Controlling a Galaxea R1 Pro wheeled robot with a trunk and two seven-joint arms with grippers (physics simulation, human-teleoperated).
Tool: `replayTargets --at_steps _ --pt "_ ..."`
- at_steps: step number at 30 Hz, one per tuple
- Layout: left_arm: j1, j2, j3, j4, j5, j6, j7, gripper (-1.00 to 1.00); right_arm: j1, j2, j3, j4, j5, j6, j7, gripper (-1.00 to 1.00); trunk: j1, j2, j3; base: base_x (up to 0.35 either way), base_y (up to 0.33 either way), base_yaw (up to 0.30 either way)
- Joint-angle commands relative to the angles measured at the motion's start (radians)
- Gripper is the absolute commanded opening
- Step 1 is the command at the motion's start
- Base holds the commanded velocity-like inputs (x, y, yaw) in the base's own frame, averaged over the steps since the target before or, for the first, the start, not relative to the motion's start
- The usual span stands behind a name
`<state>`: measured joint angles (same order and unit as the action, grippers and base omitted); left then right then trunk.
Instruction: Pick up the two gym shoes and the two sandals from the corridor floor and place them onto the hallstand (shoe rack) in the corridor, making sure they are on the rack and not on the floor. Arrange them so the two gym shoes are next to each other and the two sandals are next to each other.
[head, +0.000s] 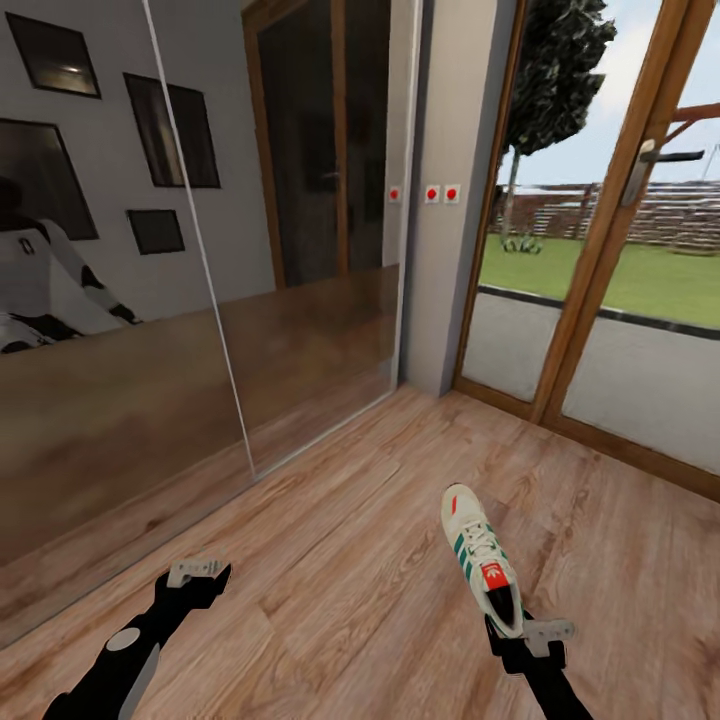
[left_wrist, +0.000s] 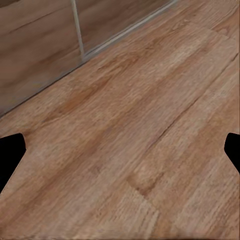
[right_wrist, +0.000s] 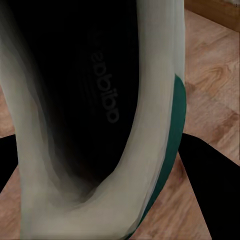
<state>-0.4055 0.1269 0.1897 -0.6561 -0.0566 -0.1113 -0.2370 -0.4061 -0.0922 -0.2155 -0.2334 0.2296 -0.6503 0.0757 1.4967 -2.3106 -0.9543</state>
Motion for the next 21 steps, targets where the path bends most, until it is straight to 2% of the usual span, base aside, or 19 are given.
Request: replayTargets --at_steps 1,6,14,16,18,21 --pt "-0.001 -0.001 0.005 0.001 -0.006 -0.004 -0.006 1.00 0.000 0.000 -0.008 0.000 0.003 -0.003 0.008 -1.00 0.000 0.000 -0.001 0.000 0.000 0.278" --pt "-0.001 -0.001 0.005 0.001 -0.006 -0.004 -0.006 1.00 0.000 0.000 -0.008 0.001 0.003 -0.003 0.008 -1.00 0.000 0.000 -0.001 -0.035 0.031 0.279" --pt "-0.001 -0.002 0.005 0.005 -0.006 -0.004 0.014 1.00 0.005 -0.002 -0.008 0.001 0.002 -0.011 0.009 -1.00 0.000 0.000 0.001 -0.203 0.182 0.279" --pt "-0.001 -0.004 0.004 0.017 -0.006 -0.005 0.026 1.00 0.024 -0.002 -0.008 0.000 0.001 -0.054 0.009 -1.00 0.000 0.000 0.001 -0.085 0.077 0.279" --pt "-0.001 -0.004 0.004 0.023 -0.005 -0.038 0.031 1.00 0.048 -0.001 -0.008 0.001 0.002 -0.162 0.009 -1.00 0.000 0.000 0.002 -0.028 0.025 0.279" --pt "-0.001 -0.004 0.004 0.026 -0.005 -0.055 0.033 1.00 0.058 0.000 -0.008 0.002 0.002 -0.209 0.009 -1.00 0.000 0.000 0.002 -0.012 0.011 0.279"
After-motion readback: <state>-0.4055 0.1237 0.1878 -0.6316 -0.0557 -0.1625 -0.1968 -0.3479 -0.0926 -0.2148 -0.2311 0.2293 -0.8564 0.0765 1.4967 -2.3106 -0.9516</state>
